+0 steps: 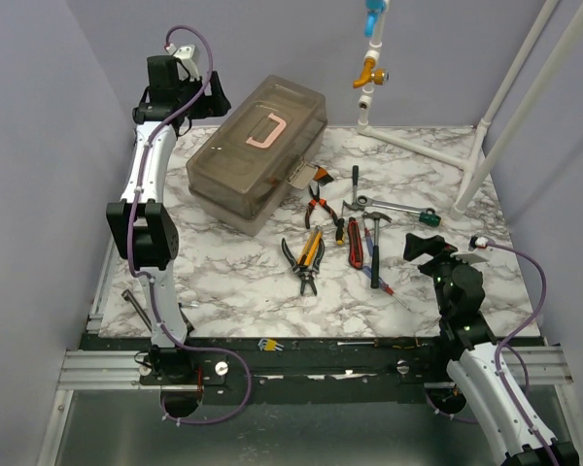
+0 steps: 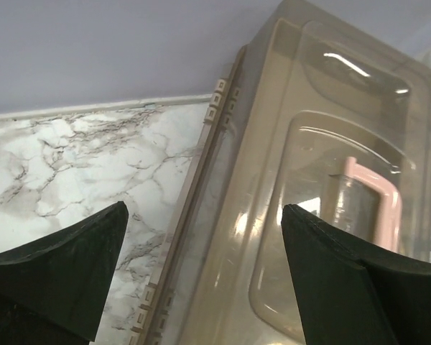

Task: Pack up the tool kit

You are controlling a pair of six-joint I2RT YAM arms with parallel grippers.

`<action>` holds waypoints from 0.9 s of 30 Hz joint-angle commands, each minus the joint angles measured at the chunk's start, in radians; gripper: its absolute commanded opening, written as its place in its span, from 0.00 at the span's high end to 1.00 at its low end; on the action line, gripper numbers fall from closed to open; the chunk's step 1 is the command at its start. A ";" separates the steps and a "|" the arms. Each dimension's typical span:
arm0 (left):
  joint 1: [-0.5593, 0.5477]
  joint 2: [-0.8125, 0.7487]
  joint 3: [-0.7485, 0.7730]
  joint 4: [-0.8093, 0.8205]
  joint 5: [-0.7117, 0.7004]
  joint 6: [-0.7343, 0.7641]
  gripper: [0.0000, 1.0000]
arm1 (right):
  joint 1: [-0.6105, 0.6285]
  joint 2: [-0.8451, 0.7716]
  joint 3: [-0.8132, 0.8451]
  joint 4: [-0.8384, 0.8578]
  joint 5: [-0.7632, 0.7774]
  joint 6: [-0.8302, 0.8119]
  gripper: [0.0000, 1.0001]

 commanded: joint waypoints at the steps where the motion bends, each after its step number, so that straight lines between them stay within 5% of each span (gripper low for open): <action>1: -0.042 0.035 0.013 0.026 -0.033 0.049 0.09 | 0.004 0.004 0.004 0.024 -0.007 -0.008 0.00; 16: -0.053 0.117 0.010 -0.027 0.009 0.045 0.12 | 0.004 0.003 0.004 0.024 0.000 -0.006 0.00; 24: -0.056 0.081 -0.095 -0.011 0.015 0.048 0.32 | 0.004 0.003 0.003 0.024 0.001 -0.005 0.00; 27: -0.054 0.050 -0.153 -0.008 0.009 0.068 0.48 | 0.004 0.003 0.003 0.023 0.002 -0.004 0.00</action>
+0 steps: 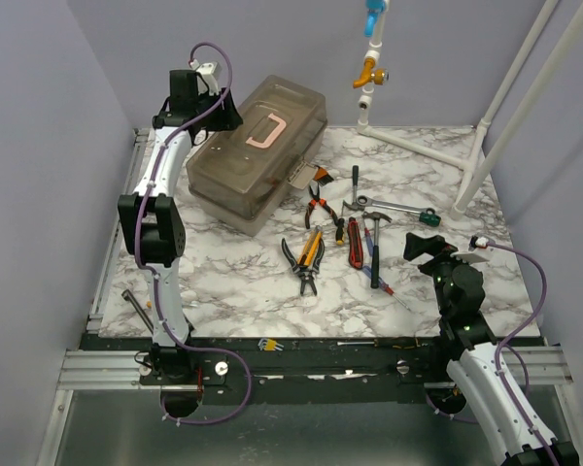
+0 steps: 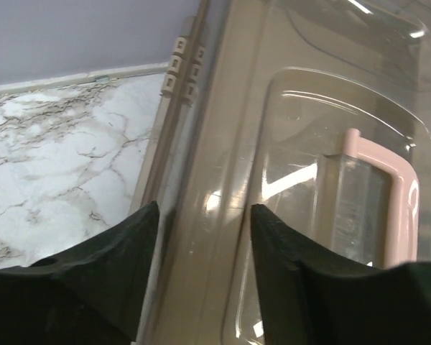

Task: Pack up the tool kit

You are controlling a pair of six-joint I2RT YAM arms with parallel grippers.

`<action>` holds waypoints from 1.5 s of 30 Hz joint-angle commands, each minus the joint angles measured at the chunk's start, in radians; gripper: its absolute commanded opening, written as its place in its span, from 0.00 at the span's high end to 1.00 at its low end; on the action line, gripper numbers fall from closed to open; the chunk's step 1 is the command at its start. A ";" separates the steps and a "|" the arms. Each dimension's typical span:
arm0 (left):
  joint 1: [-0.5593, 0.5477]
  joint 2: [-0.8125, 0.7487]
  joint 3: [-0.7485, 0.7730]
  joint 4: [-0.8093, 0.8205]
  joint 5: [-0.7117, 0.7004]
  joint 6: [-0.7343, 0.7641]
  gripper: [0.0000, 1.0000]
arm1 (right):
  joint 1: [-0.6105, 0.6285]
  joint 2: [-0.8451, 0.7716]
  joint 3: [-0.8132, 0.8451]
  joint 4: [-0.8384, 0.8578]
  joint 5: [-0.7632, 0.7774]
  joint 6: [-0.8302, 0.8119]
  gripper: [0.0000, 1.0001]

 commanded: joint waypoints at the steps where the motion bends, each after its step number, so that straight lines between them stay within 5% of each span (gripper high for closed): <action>1: -0.001 -0.046 -0.104 -0.047 -0.006 0.050 0.53 | 0.003 0.004 0.003 0.016 0.002 -0.003 0.00; 10: 0.001 -0.109 -0.231 -0.171 0.075 0.131 0.61 | 0.003 0.008 0.005 0.018 0.006 0.001 0.00; 21: -0.025 -0.420 -0.701 -0.044 0.091 0.119 0.61 | 0.003 0.021 0.046 -0.016 -0.056 -0.009 0.00; 33: -0.145 -0.560 -0.876 -0.058 0.068 0.127 0.61 | 0.003 0.514 0.363 -0.031 -0.422 0.033 0.00; 45: -0.271 -0.633 -1.002 0.114 0.069 -0.140 0.53 | 0.005 0.692 0.451 0.090 -0.598 0.160 0.05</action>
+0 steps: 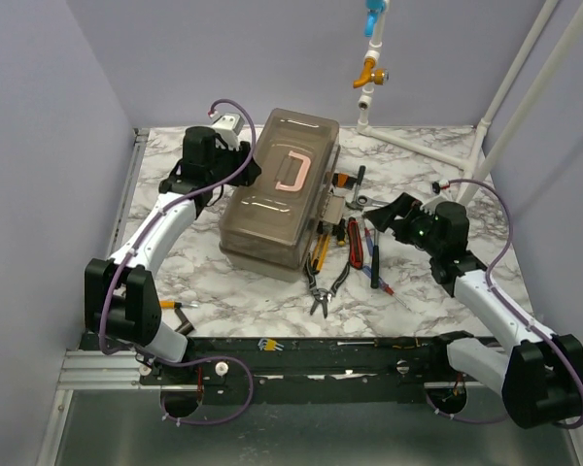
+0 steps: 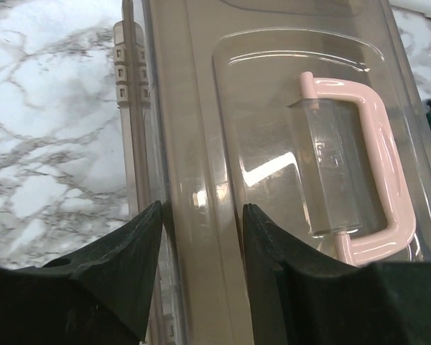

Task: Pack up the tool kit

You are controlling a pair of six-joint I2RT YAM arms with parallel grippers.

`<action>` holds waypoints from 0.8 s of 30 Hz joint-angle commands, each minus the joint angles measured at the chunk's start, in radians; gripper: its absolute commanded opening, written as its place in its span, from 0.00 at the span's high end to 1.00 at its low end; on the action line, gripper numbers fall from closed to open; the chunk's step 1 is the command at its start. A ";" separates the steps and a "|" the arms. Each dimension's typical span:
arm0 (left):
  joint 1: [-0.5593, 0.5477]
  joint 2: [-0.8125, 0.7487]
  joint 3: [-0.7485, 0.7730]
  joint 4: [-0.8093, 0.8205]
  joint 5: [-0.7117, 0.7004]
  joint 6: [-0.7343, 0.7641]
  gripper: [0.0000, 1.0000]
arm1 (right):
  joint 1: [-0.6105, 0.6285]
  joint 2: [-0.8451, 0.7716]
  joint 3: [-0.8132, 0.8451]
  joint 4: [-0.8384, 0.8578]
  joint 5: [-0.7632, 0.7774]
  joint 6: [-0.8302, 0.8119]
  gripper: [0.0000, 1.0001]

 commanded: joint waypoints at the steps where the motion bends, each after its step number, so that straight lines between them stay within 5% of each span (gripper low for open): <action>1: -0.093 0.016 -0.108 -0.169 0.133 -0.160 0.51 | 0.005 0.043 0.051 0.065 -0.095 0.057 0.08; 8: -0.125 -0.062 -0.135 -0.152 0.032 -0.251 0.38 | 0.012 0.151 0.062 0.121 -0.119 0.116 0.15; 24: -0.205 -0.025 0.294 -0.484 -0.365 -0.086 0.23 | 0.053 0.447 0.145 0.279 -0.139 0.122 0.25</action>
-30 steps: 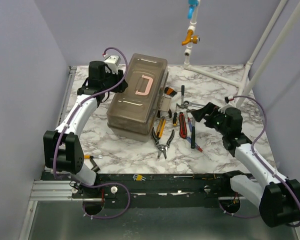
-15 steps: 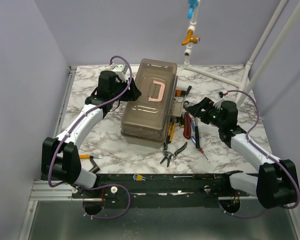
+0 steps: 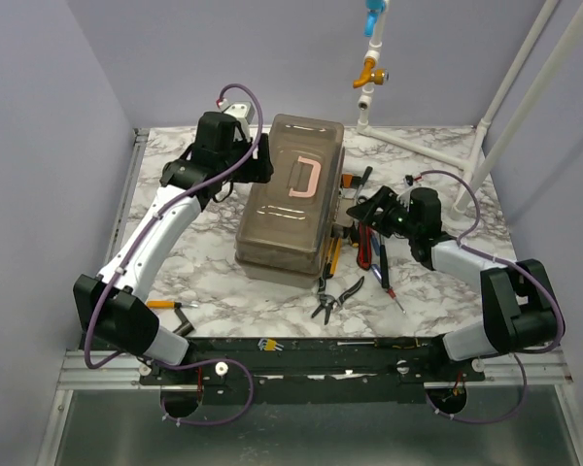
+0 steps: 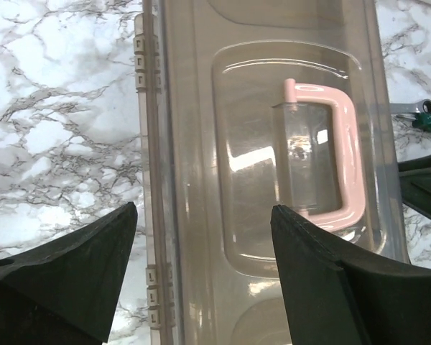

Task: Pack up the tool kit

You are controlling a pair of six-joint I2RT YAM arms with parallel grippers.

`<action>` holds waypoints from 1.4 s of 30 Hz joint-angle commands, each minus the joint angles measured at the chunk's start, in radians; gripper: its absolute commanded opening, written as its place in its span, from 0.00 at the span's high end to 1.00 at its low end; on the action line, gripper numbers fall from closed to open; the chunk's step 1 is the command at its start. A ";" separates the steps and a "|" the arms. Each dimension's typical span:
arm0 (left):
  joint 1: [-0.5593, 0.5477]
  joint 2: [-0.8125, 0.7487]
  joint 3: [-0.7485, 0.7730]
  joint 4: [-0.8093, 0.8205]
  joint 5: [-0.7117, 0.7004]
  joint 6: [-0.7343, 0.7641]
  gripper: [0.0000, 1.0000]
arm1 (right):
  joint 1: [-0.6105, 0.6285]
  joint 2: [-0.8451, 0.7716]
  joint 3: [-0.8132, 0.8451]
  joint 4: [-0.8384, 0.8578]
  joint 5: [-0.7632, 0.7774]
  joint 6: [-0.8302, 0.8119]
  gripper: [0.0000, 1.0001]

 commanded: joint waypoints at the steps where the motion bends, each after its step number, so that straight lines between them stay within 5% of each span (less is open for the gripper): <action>1: -0.069 0.044 0.077 -0.115 -0.125 0.036 0.24 | 0.010 0.068 0.041 0.082 -0.019 -0.011 0.25; 12: -0.191 0.225 0.361 -0.211 -0.046 -0.009 0.38 | 0.011 0.080 -0.029 0.238 0.010 -0.081 0.24; 33: -0.249 0.522 0.665 -0.425 -0.083 -0.124 0.40 | 0.022 0.075 -0.103 0.331 0.023 -0.116 0.24; 42: -0.249 0.553 0.680 -0.478 0.029 -0.123 0.41 | 0.022 0.082 -0.102 0.323 0.026 -0.121 0.24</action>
